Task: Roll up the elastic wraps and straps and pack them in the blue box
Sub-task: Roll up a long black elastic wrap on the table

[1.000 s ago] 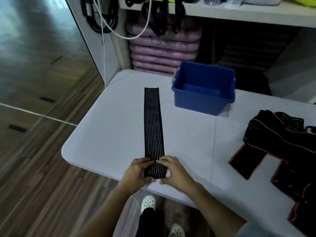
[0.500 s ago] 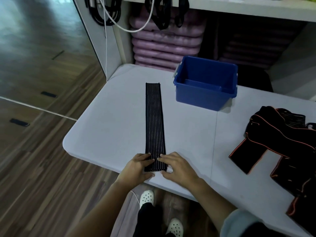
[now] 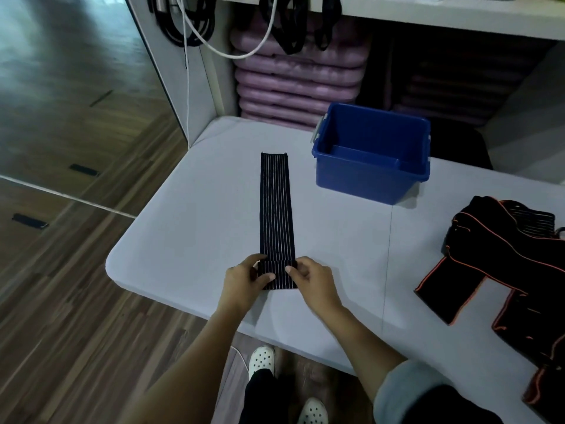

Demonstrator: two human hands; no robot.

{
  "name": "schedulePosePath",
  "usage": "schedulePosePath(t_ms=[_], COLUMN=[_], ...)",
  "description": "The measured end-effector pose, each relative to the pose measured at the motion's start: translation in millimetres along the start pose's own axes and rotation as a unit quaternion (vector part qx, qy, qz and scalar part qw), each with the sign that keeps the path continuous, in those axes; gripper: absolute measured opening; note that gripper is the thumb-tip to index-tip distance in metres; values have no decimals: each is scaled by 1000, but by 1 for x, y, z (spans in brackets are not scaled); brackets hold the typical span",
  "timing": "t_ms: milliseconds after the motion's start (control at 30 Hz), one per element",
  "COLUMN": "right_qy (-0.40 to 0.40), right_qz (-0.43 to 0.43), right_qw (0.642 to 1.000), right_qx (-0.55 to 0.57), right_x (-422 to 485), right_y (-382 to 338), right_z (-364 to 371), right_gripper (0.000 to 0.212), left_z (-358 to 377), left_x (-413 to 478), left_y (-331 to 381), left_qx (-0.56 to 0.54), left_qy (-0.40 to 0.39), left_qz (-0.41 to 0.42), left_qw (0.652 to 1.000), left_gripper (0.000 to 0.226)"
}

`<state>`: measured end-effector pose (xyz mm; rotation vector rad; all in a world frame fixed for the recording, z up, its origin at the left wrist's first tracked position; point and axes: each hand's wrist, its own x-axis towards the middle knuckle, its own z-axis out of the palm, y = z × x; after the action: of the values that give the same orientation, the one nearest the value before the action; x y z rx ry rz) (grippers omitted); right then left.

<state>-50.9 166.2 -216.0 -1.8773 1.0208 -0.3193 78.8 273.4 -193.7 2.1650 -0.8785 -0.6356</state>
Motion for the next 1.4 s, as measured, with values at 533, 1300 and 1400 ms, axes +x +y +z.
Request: schedulePosePath(t_ms=[533,1300,1400], right_qy=[-120,-44,-98], right_qz=[-208,-166,-165], right_qw=[961,980,971], right_qx=[-138,-102,-145], right_x=[14,75,79], right_y=[11,-10,-8], right_z=[-24,-21,-31], right_gripper=[53,44,62], left_z=[-9,-14,-19], left_x=[19,78,84], left_y=[-31,-19,-21], left_qx=[174,179,197], left_qy=[-59,-48,-88], left_qz=[252,243,235], left_qw=[950,952,948], left_gripper=[55,69,74])
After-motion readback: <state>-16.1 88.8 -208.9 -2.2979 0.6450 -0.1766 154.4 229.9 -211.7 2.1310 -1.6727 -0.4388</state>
